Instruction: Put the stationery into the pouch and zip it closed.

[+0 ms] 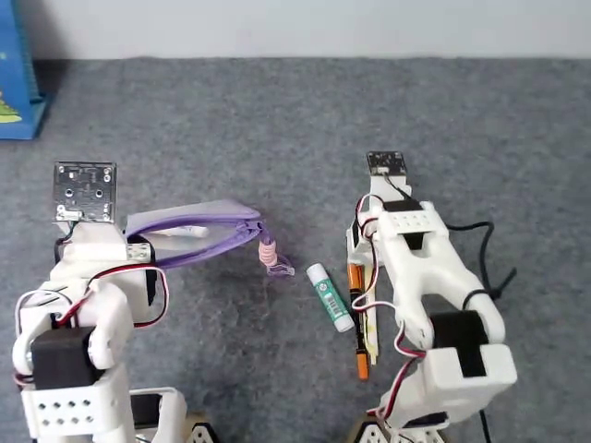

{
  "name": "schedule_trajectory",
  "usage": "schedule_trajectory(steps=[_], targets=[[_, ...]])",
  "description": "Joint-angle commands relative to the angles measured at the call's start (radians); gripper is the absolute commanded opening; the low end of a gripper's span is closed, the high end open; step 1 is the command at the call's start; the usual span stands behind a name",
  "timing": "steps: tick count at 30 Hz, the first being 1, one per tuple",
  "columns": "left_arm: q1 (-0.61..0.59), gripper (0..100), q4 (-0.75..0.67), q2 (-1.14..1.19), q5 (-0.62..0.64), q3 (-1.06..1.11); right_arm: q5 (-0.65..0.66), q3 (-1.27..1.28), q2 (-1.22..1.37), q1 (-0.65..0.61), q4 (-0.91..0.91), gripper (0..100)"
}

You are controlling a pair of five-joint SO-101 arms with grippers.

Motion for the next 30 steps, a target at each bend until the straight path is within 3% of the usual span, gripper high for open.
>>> schedule_trajectory(steps=[1, 3, 9, 17, 23, 30], targets=[[0.002, 1, -0.005, 0.006, 0.008, -0.005, 0.015, -0.052, 0.030, 0.041, -0.004, 8.0], [0.002, 1, -0.005, 0.006, 0.008, -0.005, 0.054, -0.052, 0.028, 0.047, -0.002, 0.9], [0.002, 1, -0.005, 0.005, 0.008, -0.005, 0.106, -0.052, -0.079, 0.039, 0.102, 0.9], [0.002, 1, -0.005, 0.005, 0.008, -0.005, 0.152, -0.049, -0.503, -0.013, 0.291, 0.9], [0.002, 1, -0.006, 0.005, 0.008, -0.005, 0.150, -0.049, -0.842, -0.145, 0.377, 0.8], [0.002, 1, -0.006, 0.005, 0.008, -0.005, 0.109, -0.048, -1.107, -0.306, 0.298, 0.8]])
